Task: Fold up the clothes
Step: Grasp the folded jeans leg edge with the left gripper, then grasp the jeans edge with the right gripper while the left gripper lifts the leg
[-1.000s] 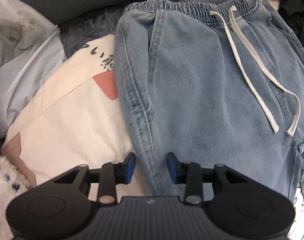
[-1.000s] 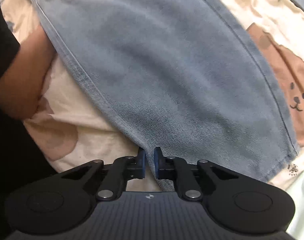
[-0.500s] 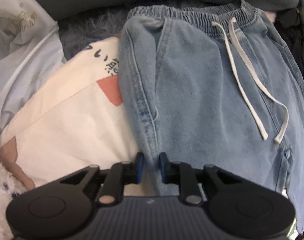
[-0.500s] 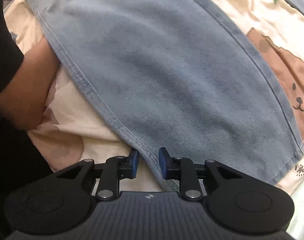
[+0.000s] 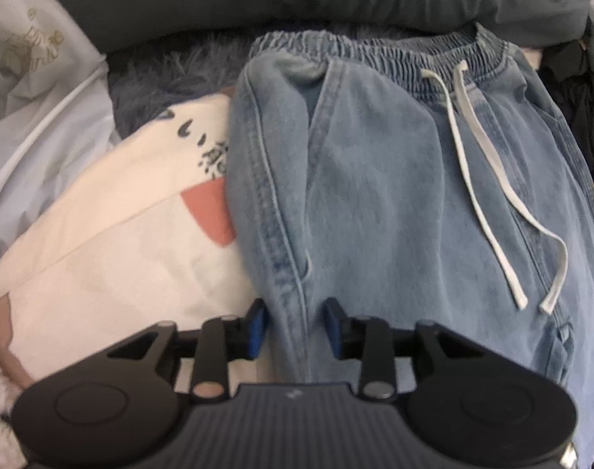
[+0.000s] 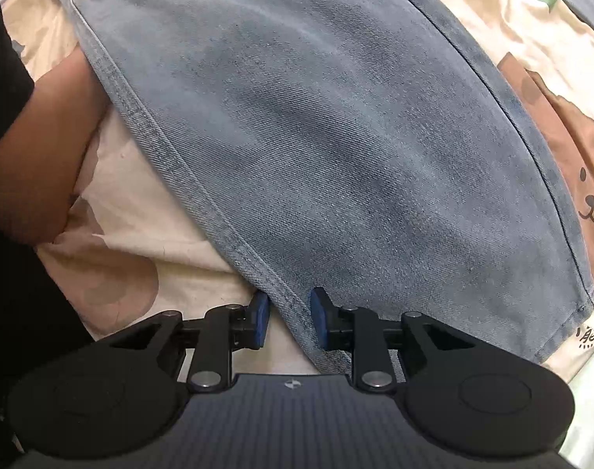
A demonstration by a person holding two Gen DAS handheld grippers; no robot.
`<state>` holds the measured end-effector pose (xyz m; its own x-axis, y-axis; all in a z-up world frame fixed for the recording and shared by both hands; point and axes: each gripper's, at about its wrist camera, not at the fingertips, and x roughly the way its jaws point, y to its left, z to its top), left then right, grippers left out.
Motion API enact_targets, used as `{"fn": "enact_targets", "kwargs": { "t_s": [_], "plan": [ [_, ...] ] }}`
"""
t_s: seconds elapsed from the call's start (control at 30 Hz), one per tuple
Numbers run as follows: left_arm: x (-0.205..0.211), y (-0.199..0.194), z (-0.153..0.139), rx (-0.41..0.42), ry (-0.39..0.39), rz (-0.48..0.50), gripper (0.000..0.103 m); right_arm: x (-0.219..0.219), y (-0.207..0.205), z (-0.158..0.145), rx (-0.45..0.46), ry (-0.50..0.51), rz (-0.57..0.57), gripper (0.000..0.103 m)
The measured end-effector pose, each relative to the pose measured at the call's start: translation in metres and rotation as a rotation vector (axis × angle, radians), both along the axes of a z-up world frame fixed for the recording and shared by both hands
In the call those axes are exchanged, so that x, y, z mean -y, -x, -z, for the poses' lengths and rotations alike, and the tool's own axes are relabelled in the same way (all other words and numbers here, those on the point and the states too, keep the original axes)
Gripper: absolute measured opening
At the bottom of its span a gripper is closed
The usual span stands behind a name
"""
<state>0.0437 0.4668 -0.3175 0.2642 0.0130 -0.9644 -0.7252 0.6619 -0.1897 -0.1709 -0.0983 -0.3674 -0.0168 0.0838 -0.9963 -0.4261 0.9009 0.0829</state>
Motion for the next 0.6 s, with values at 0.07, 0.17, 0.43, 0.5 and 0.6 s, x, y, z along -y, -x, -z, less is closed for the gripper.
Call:
{"fn": "enact_targets", "kwargs": {
  "t_s": [0.07,0.17,0.43,0.5,0.6],
  "plan": [
    [-0.002,-0.003,0.003,0.011,-0.007,0.002,0.052,-0.003,0.002,0.001,0.002,0.011,-0.014,0.029],
    [-0.003,-0.004,0.006,0.025,-0.011,-0.008,0.051,-0.006,0.004,-0.001,0.005,0.034,-0.054,0.025],
    [-0.026,0.006,-0.007,0.079,0.052,-0.112,0.012,-0.005,0.004,-0.025,0.032,0.063,-0.072,0.003],
    [-0.026,0.004,-0.015,0.089,0.047,-0.095,0.011,-0.004,0.005,-0.032,0.044,0.07,-0.071,0.002],
    [-0.025,0.009,-0.03,0.103,0.041,-0.072,0.01,-0.004,0.006,-0.045,0.076,0.086,-0.072,0.002]
  ]
}}
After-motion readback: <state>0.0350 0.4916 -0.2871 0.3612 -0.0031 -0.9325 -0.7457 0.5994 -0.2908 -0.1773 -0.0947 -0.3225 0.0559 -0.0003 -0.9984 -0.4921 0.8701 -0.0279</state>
